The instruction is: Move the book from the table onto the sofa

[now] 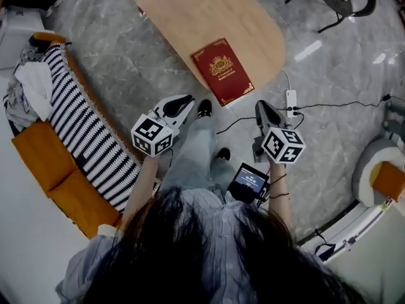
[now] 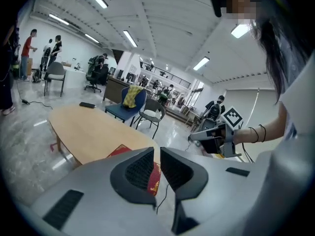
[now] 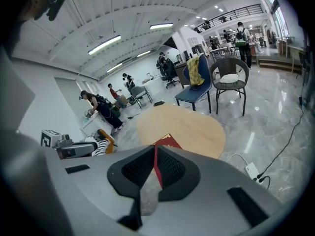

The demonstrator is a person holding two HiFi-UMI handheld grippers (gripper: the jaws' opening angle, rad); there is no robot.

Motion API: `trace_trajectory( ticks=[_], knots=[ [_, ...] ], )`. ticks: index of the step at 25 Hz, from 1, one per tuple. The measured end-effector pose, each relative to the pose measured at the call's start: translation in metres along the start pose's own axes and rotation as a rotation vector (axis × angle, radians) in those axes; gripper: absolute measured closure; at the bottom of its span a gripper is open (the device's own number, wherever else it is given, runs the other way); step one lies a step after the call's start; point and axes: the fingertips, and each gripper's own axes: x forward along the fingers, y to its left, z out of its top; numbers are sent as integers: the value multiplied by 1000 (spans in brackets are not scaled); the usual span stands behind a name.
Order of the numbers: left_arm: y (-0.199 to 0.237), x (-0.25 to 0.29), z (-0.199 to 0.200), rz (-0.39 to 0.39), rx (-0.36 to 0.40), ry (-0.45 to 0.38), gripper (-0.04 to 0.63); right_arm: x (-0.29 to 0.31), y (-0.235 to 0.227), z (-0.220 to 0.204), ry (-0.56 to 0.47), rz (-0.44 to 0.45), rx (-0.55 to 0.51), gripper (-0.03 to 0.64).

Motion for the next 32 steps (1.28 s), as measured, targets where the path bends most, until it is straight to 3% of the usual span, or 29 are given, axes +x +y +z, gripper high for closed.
trace_trajectory(
  ticks=[8, 14, 17, 19, 22, 28, 32],
  knots=[
    [101, 78, -21, 1, -171, -40, 565, 82, -68, -19, 29, -92, 75, 592],
    [159, 127, -58, -2, -197, 53, 563, 114, -112, -56, 95, -128, 195, 592],
    [187, 144, -79, -9, -212, 104, 485, 128, -125, -80, 139, -129, 280, 572],
    [201, 151, -94, -19, -228, 135, 413, 137, -123, -96, 171, -97, 344, 454],
    [215, 160, -112, -45, -223, 186, 369, 150, -121, -118, 206, -68, 388, 417],
    [225, 181, -130, -116, -229, 233, 301, 162, -128, -133, 203, -127, 361, 390],
    [230, 196, -129, -141, -251, 225, 291, 161, -132, -131, 182, -136, 366, 380]
  ],
)
